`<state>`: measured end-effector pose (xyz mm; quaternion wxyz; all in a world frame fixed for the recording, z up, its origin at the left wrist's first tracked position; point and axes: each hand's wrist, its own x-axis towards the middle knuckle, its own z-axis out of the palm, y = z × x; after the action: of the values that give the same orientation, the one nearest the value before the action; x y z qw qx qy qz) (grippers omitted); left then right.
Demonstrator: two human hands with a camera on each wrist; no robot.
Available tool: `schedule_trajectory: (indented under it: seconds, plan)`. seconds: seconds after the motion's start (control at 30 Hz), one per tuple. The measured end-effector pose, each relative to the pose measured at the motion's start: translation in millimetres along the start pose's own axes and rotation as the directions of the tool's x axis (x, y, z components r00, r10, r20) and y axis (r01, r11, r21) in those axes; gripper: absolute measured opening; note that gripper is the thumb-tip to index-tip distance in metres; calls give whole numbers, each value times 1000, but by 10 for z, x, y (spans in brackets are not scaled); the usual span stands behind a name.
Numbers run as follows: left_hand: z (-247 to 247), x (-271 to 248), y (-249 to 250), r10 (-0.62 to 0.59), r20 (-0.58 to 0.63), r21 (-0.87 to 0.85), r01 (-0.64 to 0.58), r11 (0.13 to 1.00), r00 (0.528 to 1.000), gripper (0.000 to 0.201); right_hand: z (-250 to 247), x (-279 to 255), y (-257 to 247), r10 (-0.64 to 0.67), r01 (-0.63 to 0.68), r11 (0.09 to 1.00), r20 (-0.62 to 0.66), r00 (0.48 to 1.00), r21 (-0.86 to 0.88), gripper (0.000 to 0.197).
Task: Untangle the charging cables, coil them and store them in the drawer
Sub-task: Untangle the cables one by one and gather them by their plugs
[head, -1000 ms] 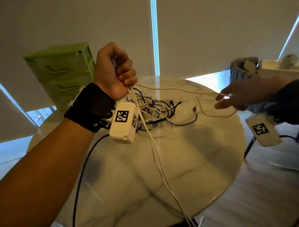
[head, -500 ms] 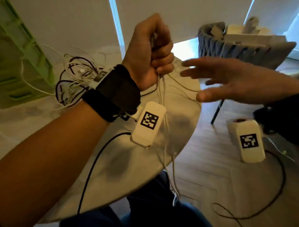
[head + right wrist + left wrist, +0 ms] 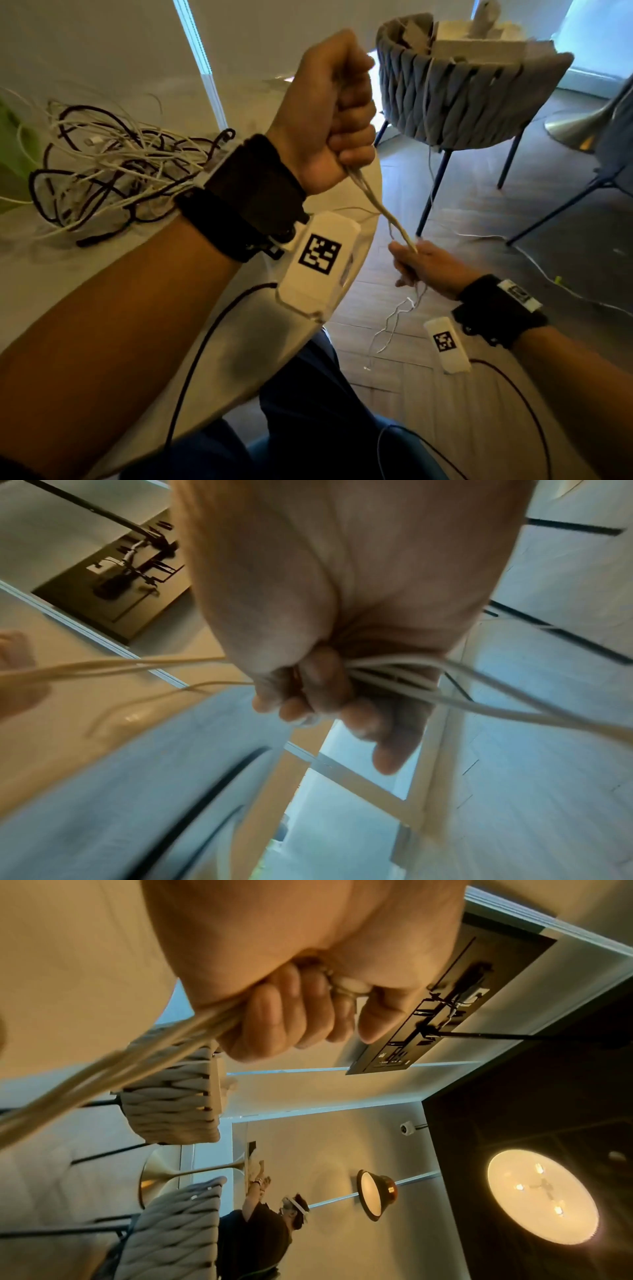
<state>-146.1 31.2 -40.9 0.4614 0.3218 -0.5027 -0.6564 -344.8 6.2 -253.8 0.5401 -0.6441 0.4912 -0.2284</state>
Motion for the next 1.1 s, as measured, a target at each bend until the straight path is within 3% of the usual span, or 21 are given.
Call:
schedule_trajectory:
  seconds: [0.17,0.47,0.57,0.67,0.83,0.9,1.0,1.03,1.1]
  plan:
    - [-21,-26,-119,-41,-9,40,42,998,999,40,36,207,476,60,-90,969,-137,989,-229,48]
    - [-33,-37,-162,-112,17,129,109,986,994,42,161,257,1179,250,-319,909,-263,932,-268,40]
    - [-14,-29,-210,-107,8,158,104,982,994,42,137,310,1286,269,-383,880,-370,889,-280,32]
    - [-23,-24,-175,-107,4,155,105,982,994,41,-17,332,1346,360,-512,788,-418,834,-343,45]
    - [-14,-16,-175,-101,-48,165,107,980,994,43,-264,268,1404,494,-568,786,-305,815,-245,37]
    - [-8,-5,-203,-101,-74,187,113,976,992,46,-242,269,1384,496,-544,822,-254,830,-168,34]
    - [8,31,-241,-100,-67,215,112,970,993,54,-148,219,1251,536,-538,843,-88,839,5,21]
    - [12,43,-251,-96,-63,225,108,968,993,55,-129,168,1128,547,-547,837,-19,837,21,22]
    - [26,61,-277,-81,-63,237,94,967,995,52,-157,124,910,553,-555,832,95,827,-12,40]
